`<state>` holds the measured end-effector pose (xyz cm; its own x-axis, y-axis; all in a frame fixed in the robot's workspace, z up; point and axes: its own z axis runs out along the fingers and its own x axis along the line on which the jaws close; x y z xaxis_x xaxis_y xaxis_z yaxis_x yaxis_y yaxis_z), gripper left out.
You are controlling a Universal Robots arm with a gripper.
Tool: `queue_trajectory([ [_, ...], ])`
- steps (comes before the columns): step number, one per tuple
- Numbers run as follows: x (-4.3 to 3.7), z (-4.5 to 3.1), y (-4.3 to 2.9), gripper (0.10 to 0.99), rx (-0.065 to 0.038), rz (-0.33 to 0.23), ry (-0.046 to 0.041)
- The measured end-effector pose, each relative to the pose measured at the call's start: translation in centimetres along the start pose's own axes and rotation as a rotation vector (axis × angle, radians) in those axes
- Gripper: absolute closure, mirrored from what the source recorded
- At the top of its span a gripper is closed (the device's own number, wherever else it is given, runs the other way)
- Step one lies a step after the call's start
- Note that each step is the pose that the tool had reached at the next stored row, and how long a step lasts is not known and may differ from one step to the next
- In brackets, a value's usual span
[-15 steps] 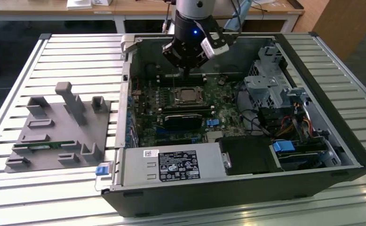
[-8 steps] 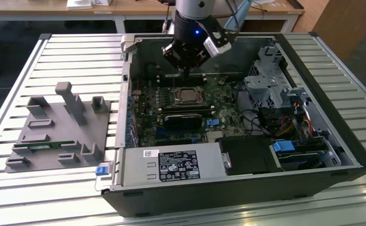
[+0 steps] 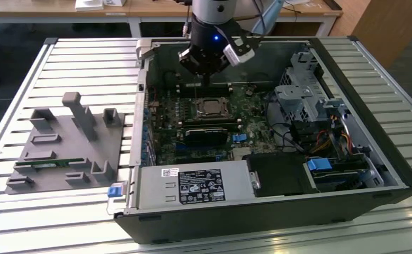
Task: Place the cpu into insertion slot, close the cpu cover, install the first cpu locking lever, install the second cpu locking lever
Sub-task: 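Install the first cpu locking lever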
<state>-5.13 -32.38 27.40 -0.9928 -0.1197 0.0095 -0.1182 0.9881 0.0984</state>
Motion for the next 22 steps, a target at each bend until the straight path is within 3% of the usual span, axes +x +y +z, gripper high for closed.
queue_trajectory([
  [2, 0.40, 0.12, 0.04, 0.973, 0.002, -0.002, -0.0166],
  [4, 0.57, 0.27, 0.05, 0.973, 0.002, -0.001, -0.0219],
  [17, 0.69, 0.43, 0.05, 0.973, 0.003, 0.000, -0.0225],
  [22, 1.19, 0.49, 0.10, 0.973, 0.003, 0.000, -0.0225],
])
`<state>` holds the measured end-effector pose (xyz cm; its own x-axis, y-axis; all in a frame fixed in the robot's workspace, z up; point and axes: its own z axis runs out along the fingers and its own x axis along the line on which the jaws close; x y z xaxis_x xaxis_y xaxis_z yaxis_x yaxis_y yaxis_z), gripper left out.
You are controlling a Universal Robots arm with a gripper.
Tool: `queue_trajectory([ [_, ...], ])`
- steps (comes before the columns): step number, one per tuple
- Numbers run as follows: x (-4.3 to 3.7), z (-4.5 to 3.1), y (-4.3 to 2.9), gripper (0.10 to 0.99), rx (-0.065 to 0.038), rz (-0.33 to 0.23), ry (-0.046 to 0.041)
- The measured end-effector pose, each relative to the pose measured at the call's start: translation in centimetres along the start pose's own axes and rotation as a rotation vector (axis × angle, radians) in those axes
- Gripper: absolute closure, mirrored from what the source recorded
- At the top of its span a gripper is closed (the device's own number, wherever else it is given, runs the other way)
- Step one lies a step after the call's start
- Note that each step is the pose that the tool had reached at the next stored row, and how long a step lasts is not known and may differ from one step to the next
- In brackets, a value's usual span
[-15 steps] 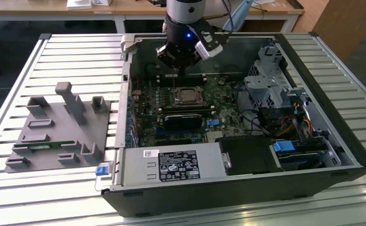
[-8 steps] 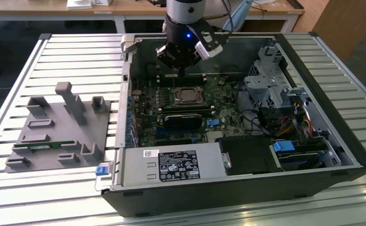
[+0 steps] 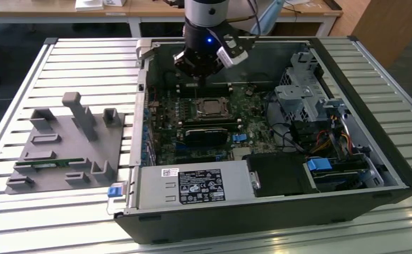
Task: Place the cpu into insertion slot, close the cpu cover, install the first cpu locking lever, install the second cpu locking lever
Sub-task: 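Install the first cpu locking lever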
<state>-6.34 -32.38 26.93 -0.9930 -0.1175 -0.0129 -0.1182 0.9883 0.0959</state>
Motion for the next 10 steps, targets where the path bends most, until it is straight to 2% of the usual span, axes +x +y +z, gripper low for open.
queue_trajectory([
  [10, 1.07, 0.24, 0.13, 0.973, 0.000, 0.000, 0.0000],
])
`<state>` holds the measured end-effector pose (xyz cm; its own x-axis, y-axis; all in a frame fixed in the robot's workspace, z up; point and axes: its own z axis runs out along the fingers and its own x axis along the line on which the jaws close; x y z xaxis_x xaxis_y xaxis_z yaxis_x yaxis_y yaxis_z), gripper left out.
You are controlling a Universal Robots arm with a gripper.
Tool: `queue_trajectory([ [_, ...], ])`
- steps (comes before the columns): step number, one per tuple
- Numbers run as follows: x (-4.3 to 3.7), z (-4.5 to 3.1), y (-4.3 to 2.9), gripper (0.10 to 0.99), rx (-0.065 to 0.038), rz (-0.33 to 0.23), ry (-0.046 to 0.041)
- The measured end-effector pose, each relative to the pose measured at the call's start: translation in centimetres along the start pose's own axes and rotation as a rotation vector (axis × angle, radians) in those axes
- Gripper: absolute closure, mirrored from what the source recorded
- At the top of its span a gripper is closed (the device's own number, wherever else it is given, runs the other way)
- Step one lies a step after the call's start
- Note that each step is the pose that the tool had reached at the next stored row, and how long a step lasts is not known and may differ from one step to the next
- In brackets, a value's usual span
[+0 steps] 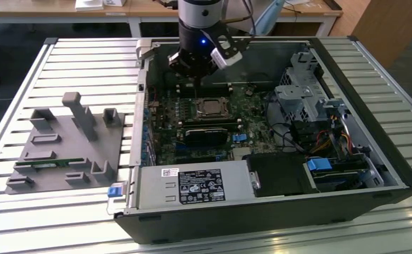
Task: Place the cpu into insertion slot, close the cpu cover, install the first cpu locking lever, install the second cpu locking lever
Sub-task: 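Install the first cpu locking lever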
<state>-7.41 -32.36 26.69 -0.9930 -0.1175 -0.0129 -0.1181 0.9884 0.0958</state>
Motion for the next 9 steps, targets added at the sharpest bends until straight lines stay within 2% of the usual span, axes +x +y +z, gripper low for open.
queue_trajectory([
  [9, 0.78, 0.33, 0.23, 0.973, 0.000, 0.029, -0.0029],
])
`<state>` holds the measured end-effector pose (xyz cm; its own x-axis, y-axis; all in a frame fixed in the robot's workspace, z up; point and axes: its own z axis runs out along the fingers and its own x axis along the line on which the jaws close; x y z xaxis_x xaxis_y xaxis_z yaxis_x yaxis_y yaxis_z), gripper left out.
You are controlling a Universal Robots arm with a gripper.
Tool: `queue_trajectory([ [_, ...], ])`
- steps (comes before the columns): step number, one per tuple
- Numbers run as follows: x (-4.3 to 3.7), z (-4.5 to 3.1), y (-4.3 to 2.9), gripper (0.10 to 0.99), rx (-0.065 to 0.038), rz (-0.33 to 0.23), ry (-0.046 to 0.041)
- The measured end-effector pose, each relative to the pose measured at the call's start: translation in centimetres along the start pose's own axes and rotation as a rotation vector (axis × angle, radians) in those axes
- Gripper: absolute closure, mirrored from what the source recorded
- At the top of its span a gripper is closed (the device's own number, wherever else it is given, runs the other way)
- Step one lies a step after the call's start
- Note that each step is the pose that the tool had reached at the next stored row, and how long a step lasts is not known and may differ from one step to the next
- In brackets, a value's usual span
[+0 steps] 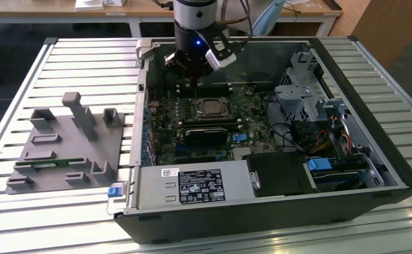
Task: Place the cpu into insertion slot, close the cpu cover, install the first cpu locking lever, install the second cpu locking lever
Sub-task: 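Install the first cpu locking lever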
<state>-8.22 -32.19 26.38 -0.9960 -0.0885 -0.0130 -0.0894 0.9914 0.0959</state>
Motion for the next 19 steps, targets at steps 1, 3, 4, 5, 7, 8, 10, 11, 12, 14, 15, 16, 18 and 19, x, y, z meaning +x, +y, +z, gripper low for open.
queue_trajectory([
  [1, 0.10, 0.05, 0.03, 0.973, 0.000, 0.000, 0.0001],
  [3, 0.23, 0.17, 0.13, 0.973, 0.000, 0.000, 0.0003],
  [4, 0.25, 0.23, 0.22, 0.973, 0.000, 0.000, 0.0002],
  [5, 0.26, 0.30, 0.33, 0.973, 0.000, 0.000, 0.0001],
  [7, 0.26, 0.42, 0.58, 0.973, 0.000, 0.000, 0.0001],
  [8, 0.25, 0.48, 0.73, 0.973, 0.000, 0.000, 0.0002],
  [10, 0.24, 0.61, 1.00, 0.973, 0.000, 0.000, 0.0002],
  [11, 0.24, 0.68, 1.15, 0.973, 0.000, 0.000, 0.0001],
  [12, 0.24, 0.74, 1.29, 0.973, 0.000, 0.000, 0.0001],
  [14, 0.22, 0.84, 1.57, 0.973, 0.000, 0.000, 0.0001],
  [15, 0.21, 0.88, 1.72, 0.973, 0.000, 0.000, 0.0001],
  [16, 0.20, 0.92, 1.85, 0.973, 0.000, 0.000, 0.0003],
  [18, 0.18, 1.01, 2.04, 0.973, 0.000, 0.000, 0.0001],
  [19, 0.17, 1.04, 2.08, 0.973, 0.000, 0.000, 0.0001],
])
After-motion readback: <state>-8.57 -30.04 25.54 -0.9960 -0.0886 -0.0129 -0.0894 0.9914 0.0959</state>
